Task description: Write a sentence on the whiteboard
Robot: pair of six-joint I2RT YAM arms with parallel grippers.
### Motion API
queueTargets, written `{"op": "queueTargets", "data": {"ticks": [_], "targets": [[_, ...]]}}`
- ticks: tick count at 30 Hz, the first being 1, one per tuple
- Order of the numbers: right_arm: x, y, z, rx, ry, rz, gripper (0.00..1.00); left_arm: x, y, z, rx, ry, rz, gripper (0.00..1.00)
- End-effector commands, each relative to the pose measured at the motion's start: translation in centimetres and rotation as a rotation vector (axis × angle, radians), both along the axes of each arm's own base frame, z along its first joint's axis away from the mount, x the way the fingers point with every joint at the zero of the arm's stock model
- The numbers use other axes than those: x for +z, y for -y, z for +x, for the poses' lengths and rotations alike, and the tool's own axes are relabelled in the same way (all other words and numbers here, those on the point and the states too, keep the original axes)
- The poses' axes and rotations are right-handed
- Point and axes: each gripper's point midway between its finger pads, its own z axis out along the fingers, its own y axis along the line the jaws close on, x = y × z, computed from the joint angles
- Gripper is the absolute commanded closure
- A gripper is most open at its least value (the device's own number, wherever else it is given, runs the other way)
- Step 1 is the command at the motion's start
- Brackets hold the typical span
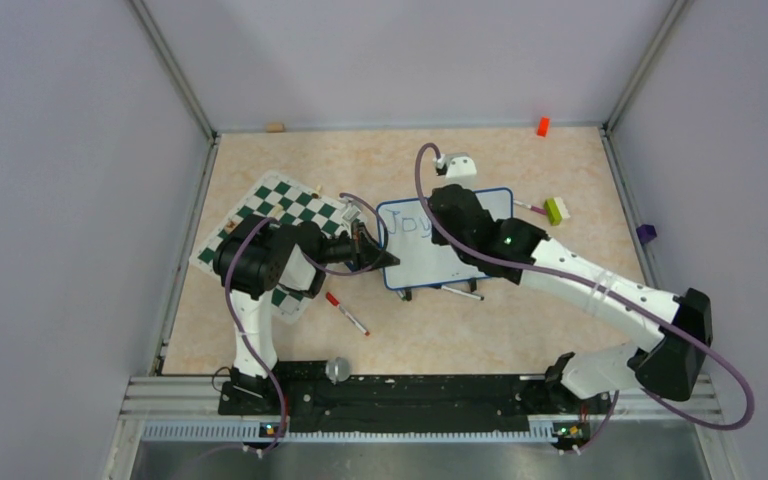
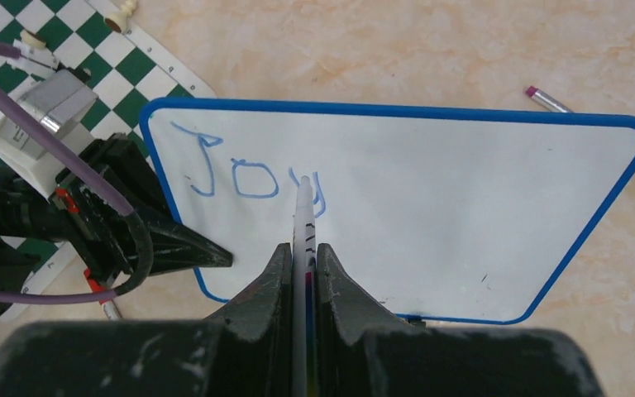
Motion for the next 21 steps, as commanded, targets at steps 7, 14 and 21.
{"op": "queueTargets", "data": {"ticks": [7, 14, 21], "targets": [[1.9, 2.1, 2.7, -0.117, 0.088, -0.038, 1.00, 1.3, 0.1, -0.6, -0.037, 0.176, -0.023, 1.00], [1.6, 3.2, 3.7, -0.161, 0.090, -0.066, 1.00, 1.2, 0.1, -0.6, -0.038, 0.175, -0.022, 1.00], [1.5, 3.9, 4.0, -0.159, 0.087, -0.044, 1.00, 1.3, 0.1, -0.5, -0.038, 0.176, -0.023, 1.00]]}}
